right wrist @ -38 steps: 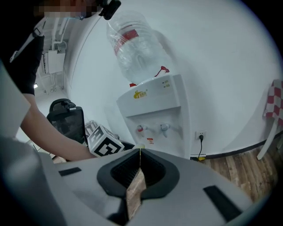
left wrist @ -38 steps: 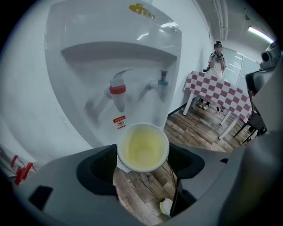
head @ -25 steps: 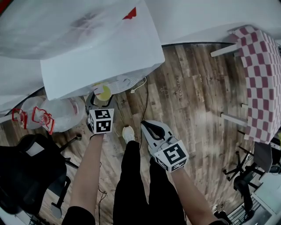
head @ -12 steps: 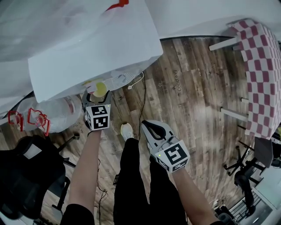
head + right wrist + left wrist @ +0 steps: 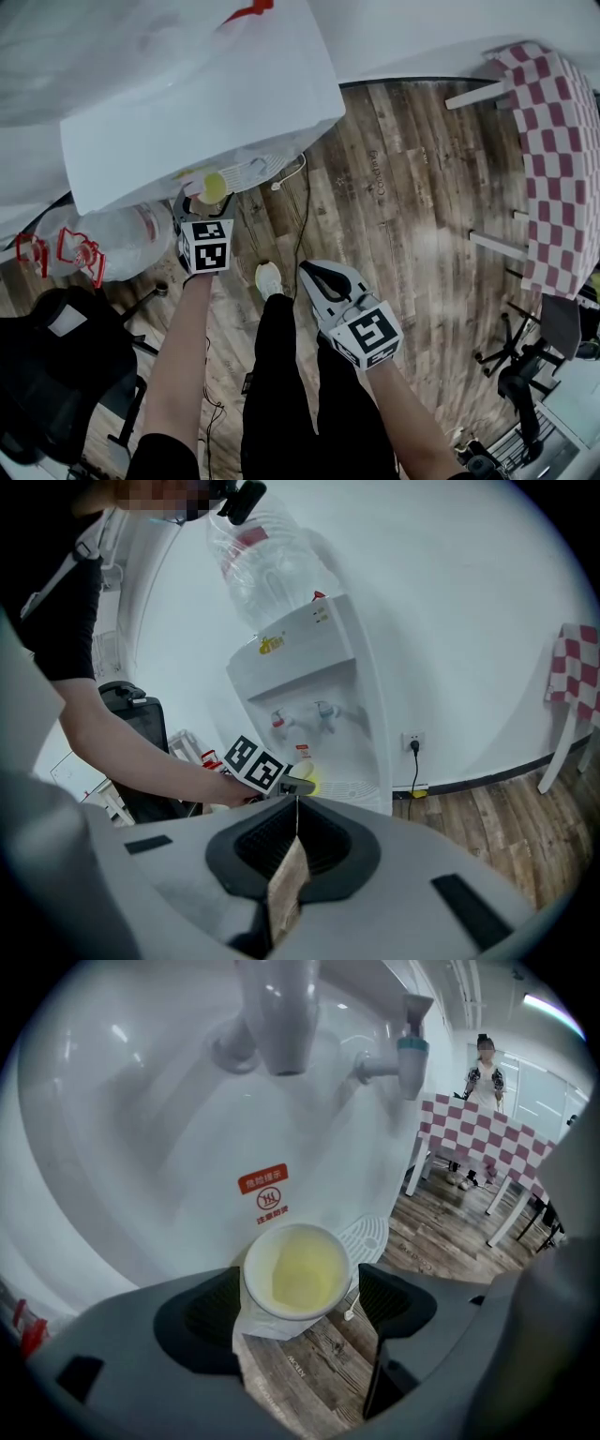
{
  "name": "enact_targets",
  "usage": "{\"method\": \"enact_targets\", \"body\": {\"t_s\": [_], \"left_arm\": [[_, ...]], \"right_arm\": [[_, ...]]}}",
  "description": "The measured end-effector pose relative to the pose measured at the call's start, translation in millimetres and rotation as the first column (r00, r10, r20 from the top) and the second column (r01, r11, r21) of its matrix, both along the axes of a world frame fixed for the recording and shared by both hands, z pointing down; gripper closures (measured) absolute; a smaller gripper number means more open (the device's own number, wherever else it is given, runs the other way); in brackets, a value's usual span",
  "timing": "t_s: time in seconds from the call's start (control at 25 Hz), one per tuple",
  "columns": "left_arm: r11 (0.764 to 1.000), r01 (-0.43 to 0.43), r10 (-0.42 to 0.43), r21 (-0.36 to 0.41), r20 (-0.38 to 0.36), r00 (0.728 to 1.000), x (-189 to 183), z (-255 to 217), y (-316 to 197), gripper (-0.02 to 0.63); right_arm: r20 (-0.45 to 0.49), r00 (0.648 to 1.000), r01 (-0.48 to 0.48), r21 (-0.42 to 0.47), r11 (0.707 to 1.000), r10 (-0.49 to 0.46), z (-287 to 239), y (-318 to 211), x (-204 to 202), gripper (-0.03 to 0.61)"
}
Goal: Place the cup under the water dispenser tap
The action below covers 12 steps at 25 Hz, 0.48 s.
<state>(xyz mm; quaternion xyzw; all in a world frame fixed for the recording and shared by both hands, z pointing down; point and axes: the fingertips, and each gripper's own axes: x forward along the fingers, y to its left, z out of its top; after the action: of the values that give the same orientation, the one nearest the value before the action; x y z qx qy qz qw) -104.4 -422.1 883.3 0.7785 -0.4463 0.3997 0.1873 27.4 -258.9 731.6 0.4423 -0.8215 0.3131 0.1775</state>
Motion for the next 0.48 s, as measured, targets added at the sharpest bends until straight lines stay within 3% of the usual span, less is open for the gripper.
{"method": "enact_targets", "body": {"t_s": [0.48], "left_arm": [[0.998,0.055,-0.056,-0.028,-0.019,0.998,-11.8,-54.3,51.3,0.225]], "right_arm": [[0.031,0.999,0.039,0.066,0.997,-0.041,-56.0,17.1,-3.1,0.557]]}}
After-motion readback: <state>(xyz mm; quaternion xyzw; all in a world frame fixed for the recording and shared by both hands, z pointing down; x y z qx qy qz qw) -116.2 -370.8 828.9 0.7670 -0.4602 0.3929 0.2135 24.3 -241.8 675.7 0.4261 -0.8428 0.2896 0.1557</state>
